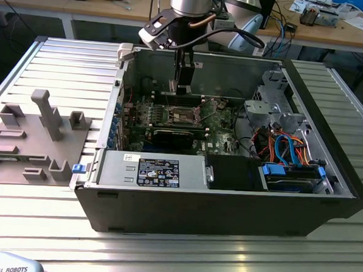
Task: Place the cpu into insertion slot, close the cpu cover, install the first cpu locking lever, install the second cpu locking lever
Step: 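Place the cpu into insertion slot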
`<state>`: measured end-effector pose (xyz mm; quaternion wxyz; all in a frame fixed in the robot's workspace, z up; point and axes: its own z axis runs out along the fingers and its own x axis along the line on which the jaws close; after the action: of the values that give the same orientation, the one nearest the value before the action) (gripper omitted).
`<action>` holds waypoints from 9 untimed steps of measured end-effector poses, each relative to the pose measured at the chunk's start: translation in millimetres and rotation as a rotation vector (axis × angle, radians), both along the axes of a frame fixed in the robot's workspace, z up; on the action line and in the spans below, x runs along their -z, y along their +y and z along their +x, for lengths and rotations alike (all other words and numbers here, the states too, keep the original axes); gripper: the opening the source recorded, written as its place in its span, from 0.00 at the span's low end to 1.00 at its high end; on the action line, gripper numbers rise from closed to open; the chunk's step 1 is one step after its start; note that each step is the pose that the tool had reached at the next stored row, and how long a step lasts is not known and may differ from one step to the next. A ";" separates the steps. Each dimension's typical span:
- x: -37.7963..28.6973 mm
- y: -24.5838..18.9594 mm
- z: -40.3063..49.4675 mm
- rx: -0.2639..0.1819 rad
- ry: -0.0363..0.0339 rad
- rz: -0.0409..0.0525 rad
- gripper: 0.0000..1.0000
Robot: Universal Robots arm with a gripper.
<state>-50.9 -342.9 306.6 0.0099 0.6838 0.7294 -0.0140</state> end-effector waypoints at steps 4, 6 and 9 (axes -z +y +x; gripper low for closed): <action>0.7 0.0 0.0 0.000 0.0000 -0.0001 0.54; 1.1 0.0 0.0 0.000 0.0000 0.0000 0.54; 1.6 0.0 0.0 0.000 0.0001 0.0000 0.54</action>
<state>-50.9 -342.9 305.0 0.0099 0.6838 0.7294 -0.0140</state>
